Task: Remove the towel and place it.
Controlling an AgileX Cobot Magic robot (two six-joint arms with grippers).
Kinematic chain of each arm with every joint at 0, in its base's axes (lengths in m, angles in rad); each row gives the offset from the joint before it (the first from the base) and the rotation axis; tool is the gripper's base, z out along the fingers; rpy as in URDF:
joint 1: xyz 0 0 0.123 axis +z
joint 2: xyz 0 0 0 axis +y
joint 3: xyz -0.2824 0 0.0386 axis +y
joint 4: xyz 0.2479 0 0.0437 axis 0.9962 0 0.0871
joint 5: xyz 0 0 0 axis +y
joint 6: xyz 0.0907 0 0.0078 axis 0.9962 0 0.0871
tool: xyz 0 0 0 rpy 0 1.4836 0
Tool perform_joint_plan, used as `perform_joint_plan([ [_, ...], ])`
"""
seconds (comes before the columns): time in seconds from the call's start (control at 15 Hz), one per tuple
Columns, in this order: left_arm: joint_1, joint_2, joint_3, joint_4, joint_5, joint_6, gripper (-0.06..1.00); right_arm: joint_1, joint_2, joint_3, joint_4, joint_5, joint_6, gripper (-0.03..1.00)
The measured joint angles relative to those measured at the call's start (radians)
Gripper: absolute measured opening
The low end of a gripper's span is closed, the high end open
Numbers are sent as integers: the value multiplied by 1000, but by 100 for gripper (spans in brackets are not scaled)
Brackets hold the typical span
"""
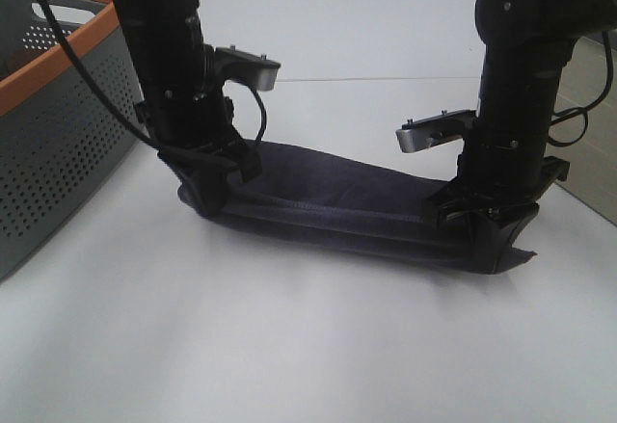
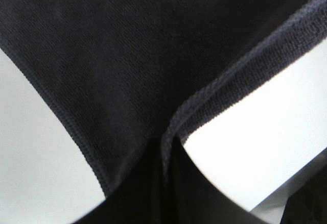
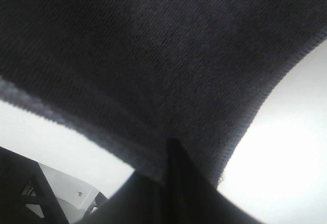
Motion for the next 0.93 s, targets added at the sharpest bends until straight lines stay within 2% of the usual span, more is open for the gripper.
perform_joint_plan([
  [0.27, 0, 0, 65, -10, -1, 0, 1, 1, 0, 24, 35, -18, 0, 0],
  [0.33, 0, 0, 65, -2, -1, 0, 4, 1, 0, 24, 52, -11, 1, 6],
  [0.4, 0, 0, 65, 3, 0, 0, 11, 1, 0, 24, 72, -2, 2, 17],
  [0.47, 0, 0, 65, 4, 0, -2, 24, 1, 0, 24, 93, 12, 12, 31],
  [0.53, 0, 0, 65, 6, 0, -14, 32, 1, 0, 24, 109, 19, 36, 48],
  [0.67, 0, 0, 65, 7, 1, -47, 61, 1, 0, 24, 116, 38, 55, 65],
  [0.73, 0, 0, 65, 9, 1, -60, 71, 1, 0, 24, 118, 53, 57, 69],
  [0.8, 0, 0, 65, 11, 1, -65, 76, 1, 0, 24, 118, 62, 58, 72],
  [0.93, 0, -11, 65, 11, 1, -78, 79, 1, -11, 24, 119, 62, 62, 73],
])
